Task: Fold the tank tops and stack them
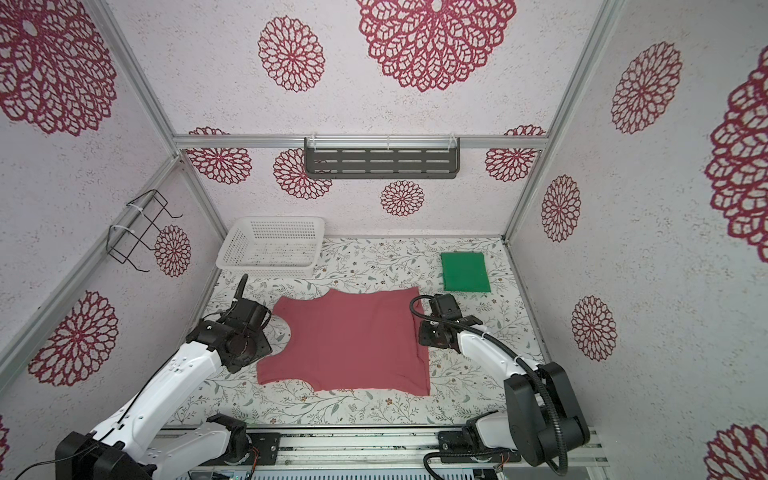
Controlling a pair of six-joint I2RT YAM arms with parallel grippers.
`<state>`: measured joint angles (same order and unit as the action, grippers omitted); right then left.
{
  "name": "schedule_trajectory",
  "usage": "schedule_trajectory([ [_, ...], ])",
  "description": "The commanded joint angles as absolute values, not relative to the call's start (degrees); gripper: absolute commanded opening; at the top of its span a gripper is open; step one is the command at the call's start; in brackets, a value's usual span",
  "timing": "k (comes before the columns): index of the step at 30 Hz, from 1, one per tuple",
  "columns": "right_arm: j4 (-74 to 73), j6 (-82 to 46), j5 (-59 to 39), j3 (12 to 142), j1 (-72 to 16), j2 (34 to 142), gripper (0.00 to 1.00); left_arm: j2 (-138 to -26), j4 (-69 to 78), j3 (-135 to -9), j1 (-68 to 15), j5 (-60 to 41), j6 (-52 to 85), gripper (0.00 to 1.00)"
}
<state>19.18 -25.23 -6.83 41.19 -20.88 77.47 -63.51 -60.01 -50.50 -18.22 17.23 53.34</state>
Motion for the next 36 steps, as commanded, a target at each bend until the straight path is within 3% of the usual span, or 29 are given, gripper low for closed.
schedule_trajectory([
  [1,16.0,-23.8,-13.9,42.1,-20.7,80.8,0.36,-69.6,-55.5,-55.3,-22.4,14.5,51.5,0.60],
  [6,12.5,-24.6,-16.4,42.4,-20.7,84.3,0.42,-86.2,-43.7,-64.0,-32.5,7.3,50.6,0.56],
  [10,10.7,-25.5,-18.8,43.1,-20.9,87.2,0.43,-92.3,-37.6,-64.3,-34.5,4.1,50.8,0.52],
  [16,16.7,-25.3,-11.8,45.9,-24.4,85.9,0.40,-93.6,-34.7,-58.6,-34.7,4.1,51.8,0.50],
  [22,27.8,-29.4,4.4,51.9,-36.4,88.9,0.37,-94.8,-34.7,-57.0,-34.5,4.8,51.3,0.50],
  [29,29.4,-34.8,10.8,57.3,-48.8,96.7,0.38,-97.0,-33.8,-57.2,-32.8,3.6,49.9,0.50],
  [33,26.7,-35.7,11.9,55.6,-48.2,93.0,0.43,-97.6,-33.4,-56.6,-31.6,3.4,49.1,0.50],
  [36,23.7,-34.5,6.7,52.4,-44.1,86.5,0.48,-97.6,-33.1,-56.5,-31.1,3.2,48.7,0.50],
])
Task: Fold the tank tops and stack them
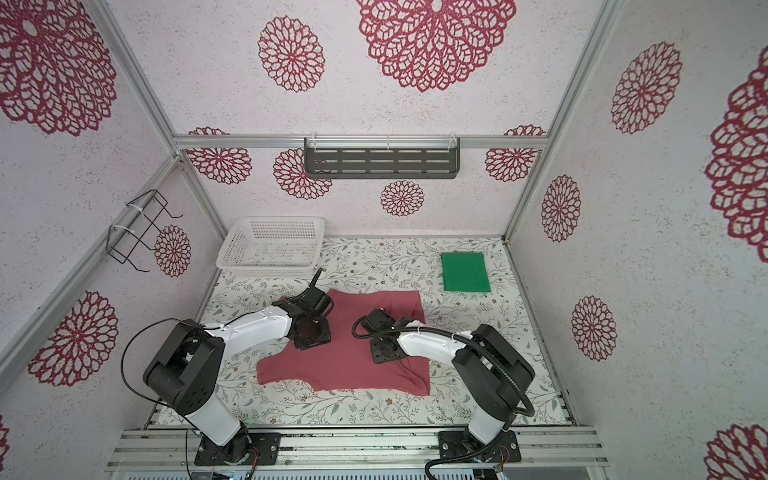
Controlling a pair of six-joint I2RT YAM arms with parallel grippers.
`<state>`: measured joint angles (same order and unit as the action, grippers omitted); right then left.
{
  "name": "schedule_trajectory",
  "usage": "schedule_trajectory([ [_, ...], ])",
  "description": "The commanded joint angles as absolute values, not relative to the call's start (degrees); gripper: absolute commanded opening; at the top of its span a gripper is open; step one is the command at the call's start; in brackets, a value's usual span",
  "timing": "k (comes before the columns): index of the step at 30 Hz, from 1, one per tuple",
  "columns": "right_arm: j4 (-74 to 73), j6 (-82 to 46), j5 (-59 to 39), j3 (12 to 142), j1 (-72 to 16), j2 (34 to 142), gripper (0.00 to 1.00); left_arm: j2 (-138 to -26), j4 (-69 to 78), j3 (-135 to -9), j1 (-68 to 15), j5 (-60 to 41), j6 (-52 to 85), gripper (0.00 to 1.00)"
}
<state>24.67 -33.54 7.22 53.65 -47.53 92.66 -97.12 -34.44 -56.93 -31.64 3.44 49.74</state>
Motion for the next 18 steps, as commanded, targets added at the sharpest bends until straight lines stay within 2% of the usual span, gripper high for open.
schedule_trajectory([
  [1,22.9,-34.3,3.8,51.0,-41.8,84.2,0.48,-97.5,-33.2,-56.6,-31.1,3.2,48.6,0.50],
  [5,21.9,-32.7,-2.0,46.2,-34.0,78.7,0.44,-97.8,-33.4,-57.2,-30.9,3.4,48.2,0.50],
  [13,15.6,-34.1,-10.8,43.3,-30.5,81.8,0.08,-99.0,-33.4,-57.8,-30.3,3.3,47.5,0.50],
  [14,15.0,-34.5,-11.7,43.1,-30.5,82.3,0.06,-98.9,-33.5,-57.8,-30.3,3.3,47.4,0.50],
  [16,14.4,-35.1,-13.5,42.7,-31.0,82.5,0.07,-98.7,-33.6,-57.7,-30.3,3.3,47.4,0.50],
  [18,15.6,-34.6,-13.2,42.6,-32.1,82.0,0.15,-98.5,-33.6,-57.5,-30.1,3.3,47.3,0.50],
])
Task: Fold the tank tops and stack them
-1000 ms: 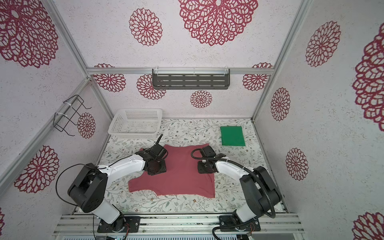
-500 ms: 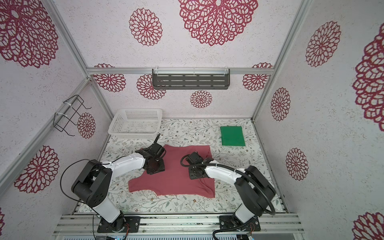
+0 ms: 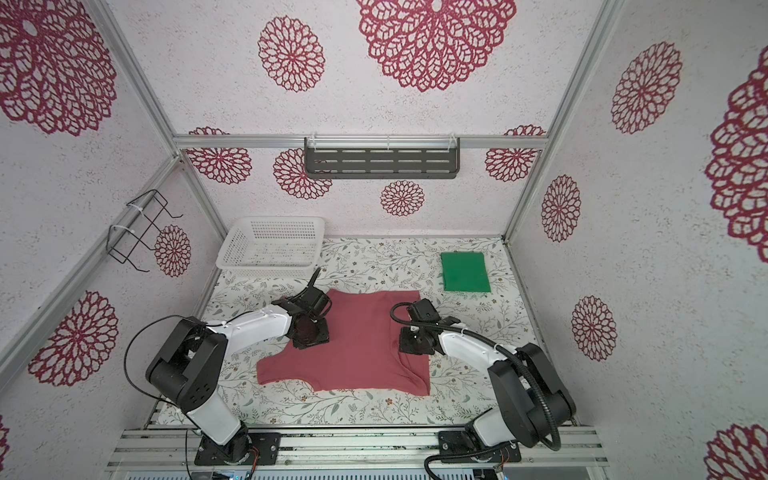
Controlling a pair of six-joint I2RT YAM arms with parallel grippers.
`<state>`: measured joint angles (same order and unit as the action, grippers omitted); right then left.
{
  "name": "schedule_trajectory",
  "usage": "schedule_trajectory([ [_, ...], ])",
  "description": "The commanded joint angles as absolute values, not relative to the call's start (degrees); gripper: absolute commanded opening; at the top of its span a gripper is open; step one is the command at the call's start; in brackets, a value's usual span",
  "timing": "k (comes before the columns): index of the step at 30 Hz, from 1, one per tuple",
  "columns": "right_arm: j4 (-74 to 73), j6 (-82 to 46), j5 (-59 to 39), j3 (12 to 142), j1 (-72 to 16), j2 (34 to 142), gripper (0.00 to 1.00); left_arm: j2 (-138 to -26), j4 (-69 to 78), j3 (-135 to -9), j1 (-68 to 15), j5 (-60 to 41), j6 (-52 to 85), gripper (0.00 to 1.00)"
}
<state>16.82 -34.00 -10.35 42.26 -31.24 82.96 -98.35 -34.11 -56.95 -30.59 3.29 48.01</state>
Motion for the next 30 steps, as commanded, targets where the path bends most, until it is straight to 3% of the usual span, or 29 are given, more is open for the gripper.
schedule_trajectory([
  [1,16.5,-34.2,-12.8,42.7,-32.6,81.8,0.21,-98.4,-33.6,-57.5,-30.1,3.3,47.2,0.50],
  [7,16.8,-34.3,-13.1,42.7,-33.7,82.7,0.28,-98.4,-33.4,-57.0,-29.9,3.4,47.0,0.50],
  [13,16.6,-35.1,-12.9,42.7,-35.2,84.4,0.27,-99.0,-32.1,-55.8,-29.7,3.2,47.3,0.50],
  [15,17.4,-35.2,-11.9,42.6,-35.4,84.3,0.23,-99.5,-31.6,-55.1,-29.4,3.0,47.4,0.50],
  [20,19.2,-36.3,-8.7,41.7,-35.3,82.5,0.01,-101.2,-30.6,-53.2,-28.5,2.8,47.5,0.50],
  [30,22.1,-40.8,-1.8,34.3,-32.0,73.3,0.00,-103.9,-27.9,-48.0,-26.0,3.1,47.9,0.50],
])
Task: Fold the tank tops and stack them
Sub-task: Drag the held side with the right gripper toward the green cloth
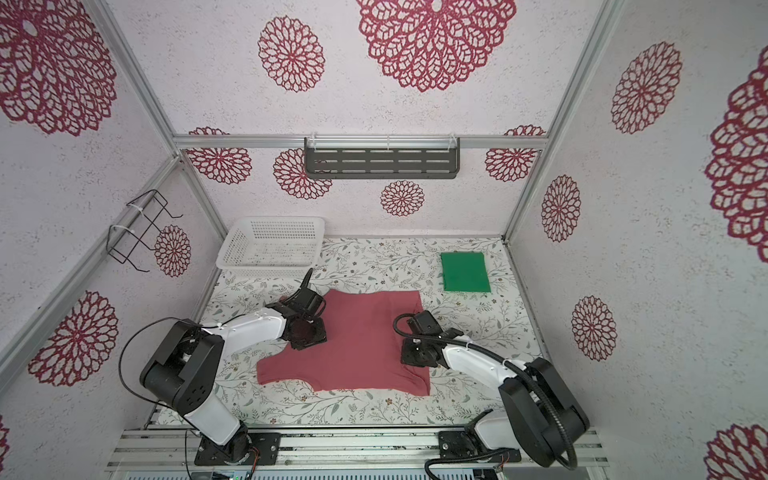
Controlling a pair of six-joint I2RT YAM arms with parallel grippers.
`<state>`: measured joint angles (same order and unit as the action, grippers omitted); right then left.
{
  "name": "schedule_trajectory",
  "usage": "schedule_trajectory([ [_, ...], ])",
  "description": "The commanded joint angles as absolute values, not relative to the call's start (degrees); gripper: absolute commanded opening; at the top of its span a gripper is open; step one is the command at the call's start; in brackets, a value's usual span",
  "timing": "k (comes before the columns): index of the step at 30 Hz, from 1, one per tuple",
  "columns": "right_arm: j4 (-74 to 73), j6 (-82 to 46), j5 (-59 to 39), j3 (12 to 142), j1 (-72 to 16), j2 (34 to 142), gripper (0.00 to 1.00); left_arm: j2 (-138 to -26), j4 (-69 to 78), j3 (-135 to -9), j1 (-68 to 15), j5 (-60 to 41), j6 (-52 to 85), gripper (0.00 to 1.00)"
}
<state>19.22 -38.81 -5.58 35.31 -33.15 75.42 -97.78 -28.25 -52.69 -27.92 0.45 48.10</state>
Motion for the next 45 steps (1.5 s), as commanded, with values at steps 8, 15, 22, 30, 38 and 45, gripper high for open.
schedule_trajectory([
  [8,22.4,-37.8,2.7,33.7,-25.1,70.2,0.01,-105.0,-28.1,-48.0,-25.3,4.7,46.5,0.50],
  [15,26.0,-28.3,2.4,42.8,-20.0,73.2,0.27,-105.0,-27.9,-48.9,-25.4,4.2,45.2,0.49],
  [22,20.0,-27.1,-0.7,52.2,-19.7,85.9,0.20,-105.3,-27.9,-49.6,-25.6,3.6,44.8,0.49],
  [30,14.1,-28.8,-3.1,57.7,-21.5,96.9,0.18,-105.1,-28.3,-49.9,-25.7,3.5,44.6,0.49],
  [38,10.9,-30.0,-5.2,57.2,-21.8,99.6,0.23,-104.5,-28.8,-49.9,-25.8,3.8,44.5,0.49],
  [45,11.8,-30.2,-3.3,58.4,-21.9,101.7,0.17,-104.9,-28.8,-49.6,-25.7,3.9,44.6,0.49],
])
